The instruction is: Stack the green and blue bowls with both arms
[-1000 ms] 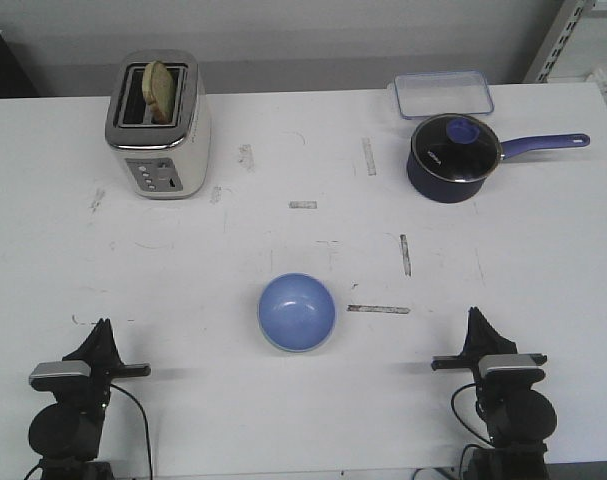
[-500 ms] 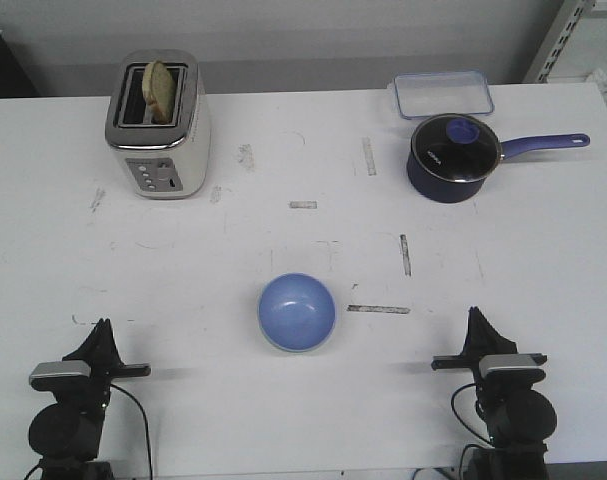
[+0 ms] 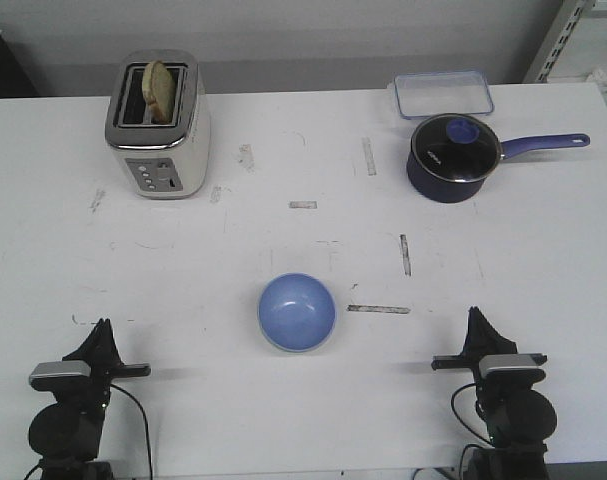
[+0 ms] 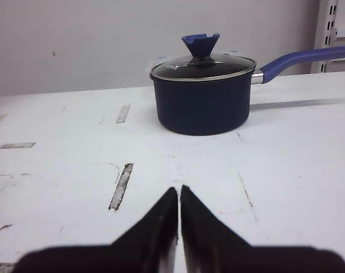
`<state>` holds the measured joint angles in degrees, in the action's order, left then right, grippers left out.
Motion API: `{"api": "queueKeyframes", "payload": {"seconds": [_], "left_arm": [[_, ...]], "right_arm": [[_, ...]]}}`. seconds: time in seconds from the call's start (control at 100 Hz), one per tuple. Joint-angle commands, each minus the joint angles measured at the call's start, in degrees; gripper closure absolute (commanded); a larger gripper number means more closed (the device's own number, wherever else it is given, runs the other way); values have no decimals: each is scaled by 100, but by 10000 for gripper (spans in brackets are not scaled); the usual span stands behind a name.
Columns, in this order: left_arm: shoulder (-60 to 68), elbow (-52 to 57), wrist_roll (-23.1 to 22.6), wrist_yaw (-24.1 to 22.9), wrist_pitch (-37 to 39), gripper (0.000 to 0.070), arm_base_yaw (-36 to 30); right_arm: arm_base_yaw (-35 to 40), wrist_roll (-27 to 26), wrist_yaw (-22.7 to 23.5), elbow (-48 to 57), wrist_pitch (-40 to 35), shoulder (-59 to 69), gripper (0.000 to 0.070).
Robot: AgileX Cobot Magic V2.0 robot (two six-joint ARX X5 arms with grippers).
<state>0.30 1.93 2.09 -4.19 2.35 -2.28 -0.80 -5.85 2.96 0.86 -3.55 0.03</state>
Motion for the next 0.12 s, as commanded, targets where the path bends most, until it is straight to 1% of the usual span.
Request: {"api": "queueKeyframes", "payload": {"seconds": [0.0, 0.11], "left_arm": [[-7, -118, 11, 11, 68, 699, 2], [-7, -118, 11, 9, 68, 699, 2]], "right_arm": [[-7, -52, 0, -13, 74, 2, 700], [-7, -52, 0, -13, 74, 2, 700]]}}
